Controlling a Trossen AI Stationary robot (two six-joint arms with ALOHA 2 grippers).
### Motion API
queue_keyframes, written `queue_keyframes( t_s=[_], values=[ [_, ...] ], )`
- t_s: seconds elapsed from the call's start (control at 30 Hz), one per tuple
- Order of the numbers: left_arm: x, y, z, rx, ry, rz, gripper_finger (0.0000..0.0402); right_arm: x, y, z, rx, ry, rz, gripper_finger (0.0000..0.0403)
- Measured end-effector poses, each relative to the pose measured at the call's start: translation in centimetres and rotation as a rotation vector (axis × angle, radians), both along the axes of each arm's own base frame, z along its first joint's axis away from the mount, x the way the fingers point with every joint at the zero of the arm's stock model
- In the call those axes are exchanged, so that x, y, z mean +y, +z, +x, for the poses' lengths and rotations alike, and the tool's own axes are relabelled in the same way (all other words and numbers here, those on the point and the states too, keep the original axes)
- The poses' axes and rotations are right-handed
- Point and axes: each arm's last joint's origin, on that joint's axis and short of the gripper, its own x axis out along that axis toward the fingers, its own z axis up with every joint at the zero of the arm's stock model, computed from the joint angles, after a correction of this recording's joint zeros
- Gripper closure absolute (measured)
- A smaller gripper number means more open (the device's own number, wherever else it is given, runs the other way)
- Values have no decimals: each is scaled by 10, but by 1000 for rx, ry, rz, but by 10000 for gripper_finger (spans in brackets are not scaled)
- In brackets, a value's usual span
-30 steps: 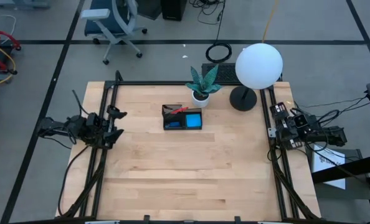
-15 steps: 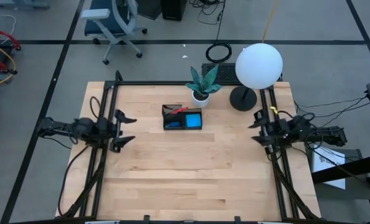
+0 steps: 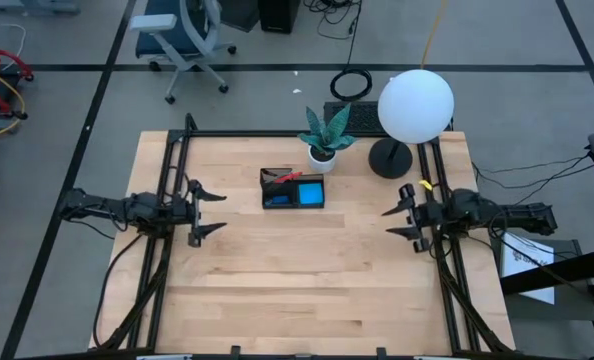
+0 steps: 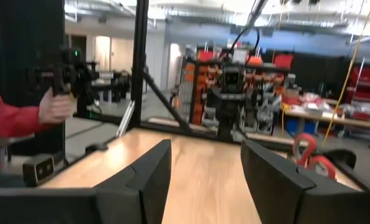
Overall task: Pick and place office supplies into organizer
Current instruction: Return to Home Position
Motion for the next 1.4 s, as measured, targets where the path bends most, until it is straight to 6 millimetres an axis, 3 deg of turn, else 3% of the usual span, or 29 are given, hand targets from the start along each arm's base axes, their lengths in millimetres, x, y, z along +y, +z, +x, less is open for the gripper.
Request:
queue_keyframes(
  t_s=[0.33, 1.4],
  values=[
    [0, -3, 3, 46, 10, 12, 55, 0, -11, 1, 111, -10, -44, 216],
    [0, -3, 3, 40, 13, 11, 55, 0, -12, 1, 117, -11, -61, 216]
  ],
)
